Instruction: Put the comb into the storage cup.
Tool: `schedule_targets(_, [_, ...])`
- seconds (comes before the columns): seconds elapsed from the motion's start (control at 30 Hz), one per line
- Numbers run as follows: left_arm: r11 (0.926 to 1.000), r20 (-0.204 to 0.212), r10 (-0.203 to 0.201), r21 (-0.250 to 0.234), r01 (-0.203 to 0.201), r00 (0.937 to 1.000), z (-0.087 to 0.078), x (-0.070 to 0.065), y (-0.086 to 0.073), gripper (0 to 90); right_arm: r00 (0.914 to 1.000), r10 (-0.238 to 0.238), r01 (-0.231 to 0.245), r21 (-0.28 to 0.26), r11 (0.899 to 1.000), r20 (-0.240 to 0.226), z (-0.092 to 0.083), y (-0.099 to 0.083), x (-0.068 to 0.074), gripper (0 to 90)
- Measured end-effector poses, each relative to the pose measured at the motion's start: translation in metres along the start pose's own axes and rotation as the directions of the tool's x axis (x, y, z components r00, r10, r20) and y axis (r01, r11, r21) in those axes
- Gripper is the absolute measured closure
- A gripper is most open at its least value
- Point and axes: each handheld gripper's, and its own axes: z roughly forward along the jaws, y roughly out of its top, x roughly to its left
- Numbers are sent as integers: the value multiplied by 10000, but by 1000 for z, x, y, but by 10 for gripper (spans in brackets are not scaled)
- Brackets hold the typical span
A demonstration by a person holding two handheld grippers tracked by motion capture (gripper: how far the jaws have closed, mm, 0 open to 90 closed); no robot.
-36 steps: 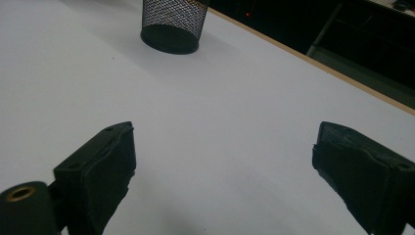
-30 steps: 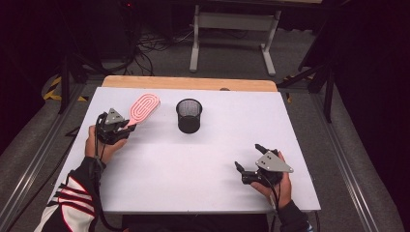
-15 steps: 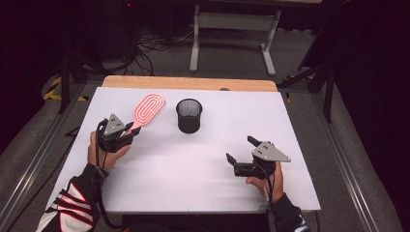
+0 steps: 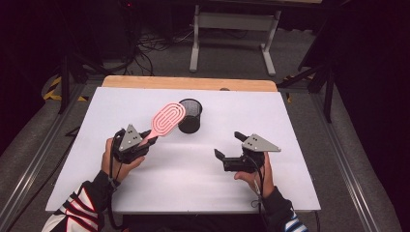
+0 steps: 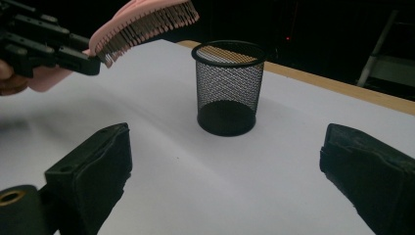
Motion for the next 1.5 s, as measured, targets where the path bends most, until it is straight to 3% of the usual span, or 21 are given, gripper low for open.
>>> schedule_targets(0.1, [9996, 215, 267, -104, -265, 9994, 3, -11, 3, 696, 9969, 571, -583, -211, 9981, -538, 6, 6, 2, 62])
schedule_targets(0.3, [9985, 463, 496, -268, -484, 9977, 6, -22, 6, 696, 9878, 1032, -1060, -182, 9942, -1167, 19, 9, 9, 64])
schedule_targets(0.57, [9958, 858, 906, -236, -889, 9922, 16, -41, 8, 696, 9814, 1022, -1042, -39, 9946, -1623, 27, 10, 16, 64])
schedule_targets(0.67, [9903, 908, 1390, -144, -1382, 9861, 19, -51, 9, 696, 9748, 1065, -1069, 88, 9942, -1962, 28, 8, 19, 64])
schedule_targets(0.77, [9870, 977, 1605, -111, -1602, 9822, 21, -57, 9, 696, 9704, 1066, -1077, 71, 9942, -2166, 27, 8, 21, 64])
schedule_targets(0.87, [9826, 967, 1849, 0, -1858, 9780, 25, -64, 8, 696, 9722, 1080, -1087, 79, 9940, -2079, 27, 8, 21, 49])
schedule_targets(1.1, [9806, 913, 1960, -152, -1954, 9764, 26, -69, 8, 696, 9694, 1479, -1461, 236, 9890, -1960, 29, 2, 14, 71])
schedule_targets(1.3, [9745, 690, 2244, -243, -2232, 9721, 25, -74, 9, 696, 9566, 2021, -1948, 552, 9793, -2100, 35, -5, 8, 61])
schedule_targets(1.37, [9756, 744, 2191, -296, -2174, 9729, 25, -74, 8, 696, 9536, 2112, -2035, 579, 9774, -2145, 35, -6, 7, 59])
schedule_targets(1.4, [9756, 797, 2193, -252, -2180, 9724, 26, -74, 8, 696, 9448, 2356, -2267, 651, 9718, -2276, 37, -8, 6, 62])
schedule_targets(1.5, [9742, 880, 2258, -197, -2249, 9702, 29, -77, 7, 696, 9302, 2647, -2543, 736, 9643, -2542, 40, -10, 6, 83])
